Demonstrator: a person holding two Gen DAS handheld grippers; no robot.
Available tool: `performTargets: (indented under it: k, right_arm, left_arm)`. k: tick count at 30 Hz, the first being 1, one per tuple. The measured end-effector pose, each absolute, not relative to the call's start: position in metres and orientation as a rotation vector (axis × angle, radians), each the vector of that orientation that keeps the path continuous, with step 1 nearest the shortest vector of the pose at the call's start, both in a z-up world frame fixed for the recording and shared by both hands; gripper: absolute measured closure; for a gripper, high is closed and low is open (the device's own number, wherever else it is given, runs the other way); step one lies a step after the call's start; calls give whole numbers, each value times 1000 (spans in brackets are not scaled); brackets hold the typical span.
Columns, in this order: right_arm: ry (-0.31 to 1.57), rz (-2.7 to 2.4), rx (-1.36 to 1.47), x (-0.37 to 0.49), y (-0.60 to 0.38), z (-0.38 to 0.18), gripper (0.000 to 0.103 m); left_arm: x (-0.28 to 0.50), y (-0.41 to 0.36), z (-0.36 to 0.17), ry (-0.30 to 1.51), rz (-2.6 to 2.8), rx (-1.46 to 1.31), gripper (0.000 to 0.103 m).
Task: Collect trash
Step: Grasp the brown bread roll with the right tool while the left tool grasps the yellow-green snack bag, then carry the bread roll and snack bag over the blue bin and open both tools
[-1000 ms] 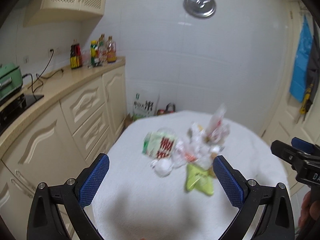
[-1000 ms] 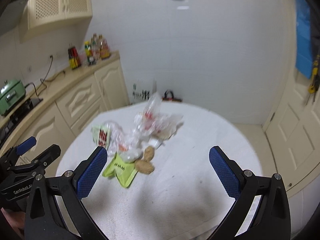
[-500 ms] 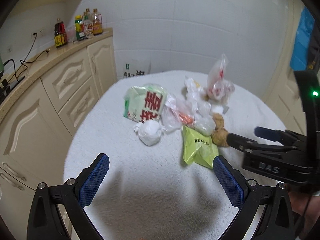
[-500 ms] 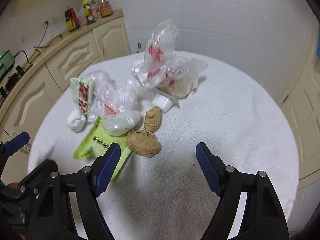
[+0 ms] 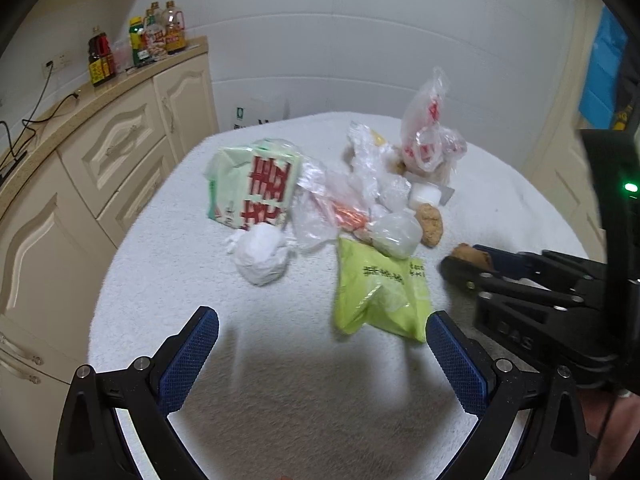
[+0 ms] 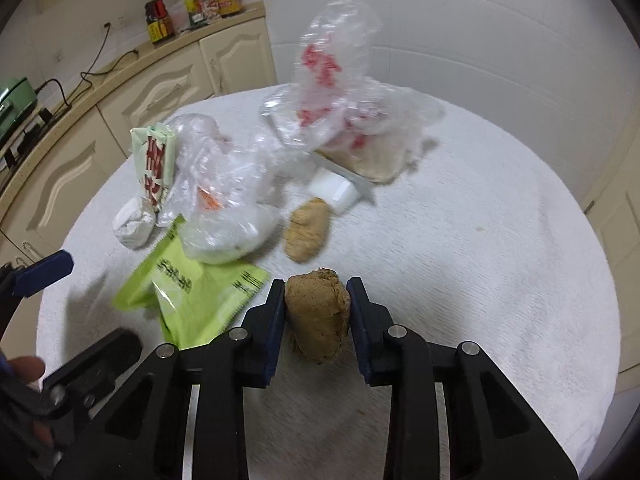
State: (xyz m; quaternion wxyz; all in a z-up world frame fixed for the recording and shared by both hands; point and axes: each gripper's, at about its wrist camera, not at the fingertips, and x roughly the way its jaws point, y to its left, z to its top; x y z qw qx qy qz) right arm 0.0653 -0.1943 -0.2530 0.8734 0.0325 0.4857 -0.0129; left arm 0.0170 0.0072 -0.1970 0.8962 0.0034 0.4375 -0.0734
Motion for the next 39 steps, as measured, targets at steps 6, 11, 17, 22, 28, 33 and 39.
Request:
performTargets:
  k: [6,11,17,22,28,33,39]
  right_arm:
    - [1003,-54,132,45,-220,-247,72]
    - [994,-71,161,36,-231,-243,72]
    - [980,-63,187,31,-235,-237,72]
    - [967,-54,209,21,-238,-233,72]
    - [946,-50,231,9,-243,-224,72]
    - [913,-56,243,-5,-250,-210,72]
    - [860,-65,249,-23,-258,-187,72]
  left_arm:
    - [36,-9,-218,933,-180,40,2]
    - [56,-19,-237,966,-184,73,33]
    - [62,-20,-237,966,-249,17,75]
    - [57,-12,-235,953,-278,-27,79]
    - [44,-6,-226,922,-283,-39,79]
    - [24,-10,-201,863,-302,-23,79]
    - [3,-25,-164,787,-344,-4,79]
